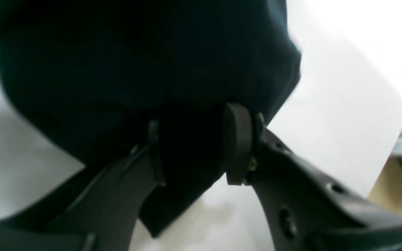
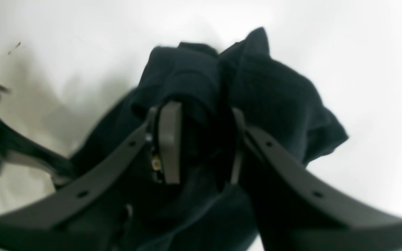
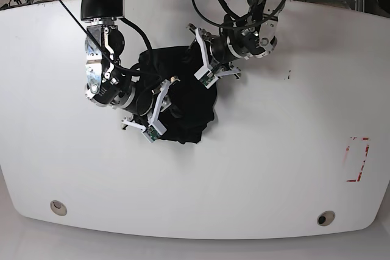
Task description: Fold the T-shirt properly
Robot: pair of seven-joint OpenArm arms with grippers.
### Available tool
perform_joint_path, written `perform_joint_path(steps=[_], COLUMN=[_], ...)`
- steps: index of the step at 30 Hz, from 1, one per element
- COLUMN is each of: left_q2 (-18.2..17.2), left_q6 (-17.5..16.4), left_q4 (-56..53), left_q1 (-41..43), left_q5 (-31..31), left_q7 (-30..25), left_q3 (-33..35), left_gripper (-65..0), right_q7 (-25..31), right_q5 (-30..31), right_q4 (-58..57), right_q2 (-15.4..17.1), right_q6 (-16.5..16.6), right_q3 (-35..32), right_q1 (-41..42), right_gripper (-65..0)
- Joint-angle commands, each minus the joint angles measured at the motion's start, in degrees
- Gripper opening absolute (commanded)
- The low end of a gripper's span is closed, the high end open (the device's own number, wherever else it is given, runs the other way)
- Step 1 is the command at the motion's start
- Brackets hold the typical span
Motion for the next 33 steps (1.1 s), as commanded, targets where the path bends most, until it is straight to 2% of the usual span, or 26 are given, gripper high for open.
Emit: perform_joint_path(steps=[1, 8, 10, 16, 27, 33], left_q2=[0.3, 0.1, 0.1, -0.1, -0.1, -0.1], left_q6=[-0.1, -0.1, -0.1, -0.1, 0.0, 0.0], left_q4=[-2.6, -7.6, -8.5, -11.0, -17.9, -19.4], left_q1=[-0.5, -0.6, -0.6, -0.7, -2.5, -2.6], left_q5=[0.7, 0.8, 0.9, 0.9, 0.9, 0.9], left_q7=[-1.0, -2.7, -2.9, -3.0, -3.0, -3.1], left_q3=[0.2, 0.1, 0.2, 0.2, 0.2, 0.2], left_gripper=[-43.3, -43.3, -43.3, -43.2, -42.9, -42.9], right_q7=[1.5, 2.0, 2.4, 2.6, 2.5, 2.2], right_q5=[0.5, 0.5, 0.5, 0.5, 0.5, 1.1], right_q4=[1.3, 1.0, 1.0, 1.0, 1.0, 1.0], right_q2=[0.1, 0.2, 0.2, 0.2, 0.3, 1.5], right_q6=[0.3, 0.7, 0.7, 0.7, 0.7, 0.7], right_q3=[0.1, 0.2, 0.2, 0.2, 0.6, 0.6], right_q1=[1.3, 1.3, 1.3, 2.8, 6.2, 7.9], right_gripper=[-47.2, -47.9, -49.8, -65.0, -62.9, -62.9])
